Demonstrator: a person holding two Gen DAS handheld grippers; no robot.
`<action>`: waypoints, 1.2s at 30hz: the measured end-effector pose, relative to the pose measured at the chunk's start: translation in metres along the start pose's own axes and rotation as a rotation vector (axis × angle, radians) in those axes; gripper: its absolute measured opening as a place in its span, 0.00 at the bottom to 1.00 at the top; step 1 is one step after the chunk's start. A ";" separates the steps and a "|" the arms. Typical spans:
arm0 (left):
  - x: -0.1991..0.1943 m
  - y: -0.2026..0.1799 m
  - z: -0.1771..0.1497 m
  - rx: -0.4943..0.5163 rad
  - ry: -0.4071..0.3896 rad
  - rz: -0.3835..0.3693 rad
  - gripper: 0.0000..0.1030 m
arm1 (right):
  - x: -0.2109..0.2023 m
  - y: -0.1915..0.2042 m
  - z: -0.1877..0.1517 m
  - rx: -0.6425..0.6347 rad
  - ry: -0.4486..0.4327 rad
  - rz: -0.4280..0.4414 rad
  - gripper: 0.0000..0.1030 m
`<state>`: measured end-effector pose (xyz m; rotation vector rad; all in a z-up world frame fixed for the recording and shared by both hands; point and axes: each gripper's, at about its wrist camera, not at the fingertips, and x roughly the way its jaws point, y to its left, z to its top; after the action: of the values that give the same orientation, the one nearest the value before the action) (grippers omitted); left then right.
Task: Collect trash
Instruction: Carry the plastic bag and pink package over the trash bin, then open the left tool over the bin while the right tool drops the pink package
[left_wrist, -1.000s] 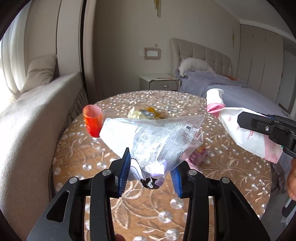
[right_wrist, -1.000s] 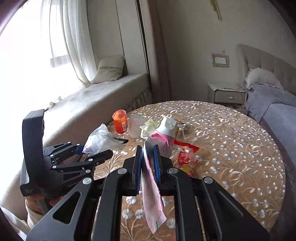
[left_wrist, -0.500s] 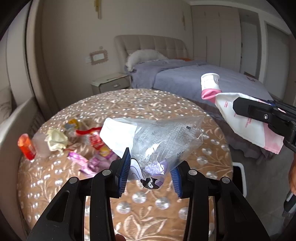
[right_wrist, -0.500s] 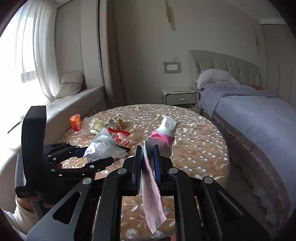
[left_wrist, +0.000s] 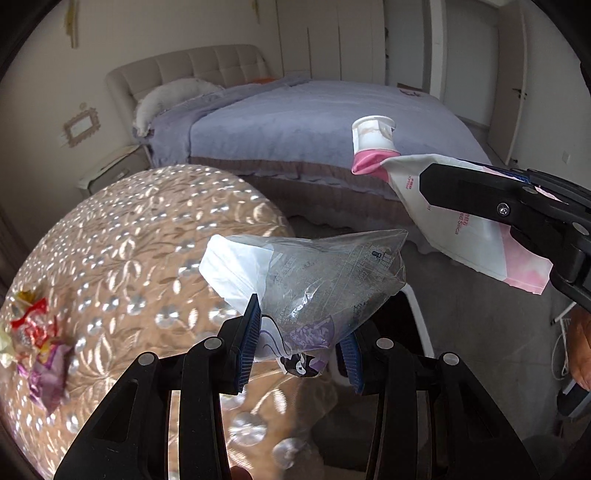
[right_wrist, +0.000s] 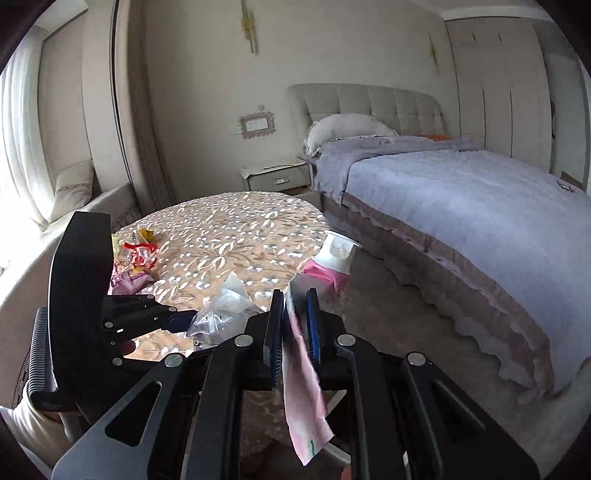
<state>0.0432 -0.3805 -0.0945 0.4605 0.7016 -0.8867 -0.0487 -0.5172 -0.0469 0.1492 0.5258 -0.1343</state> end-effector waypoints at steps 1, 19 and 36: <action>0.006 -0.006 0.002 0.010 0.006 -0.016 0.39 | 0.001 -0.006 -0.002 0.011 0.005 -0.008 0.13; 0.116 -0.080 0.008 0.118 0.190 -0.153 0.39 | 0.044 -0.088 -0.039 0.152 0.108 -0.076 0.13; 0.220 -0.093 0.000 0.055 0.395 -0.251 0.95 | 0.104 -0.148 -0.086 0.267 0.259 -0.082 0.04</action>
<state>0.0626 -0.5517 -0.2601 0.6145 1.1158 -1.0650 -0.0268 -0.6568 -0.1891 0.4091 0.7714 -0.2676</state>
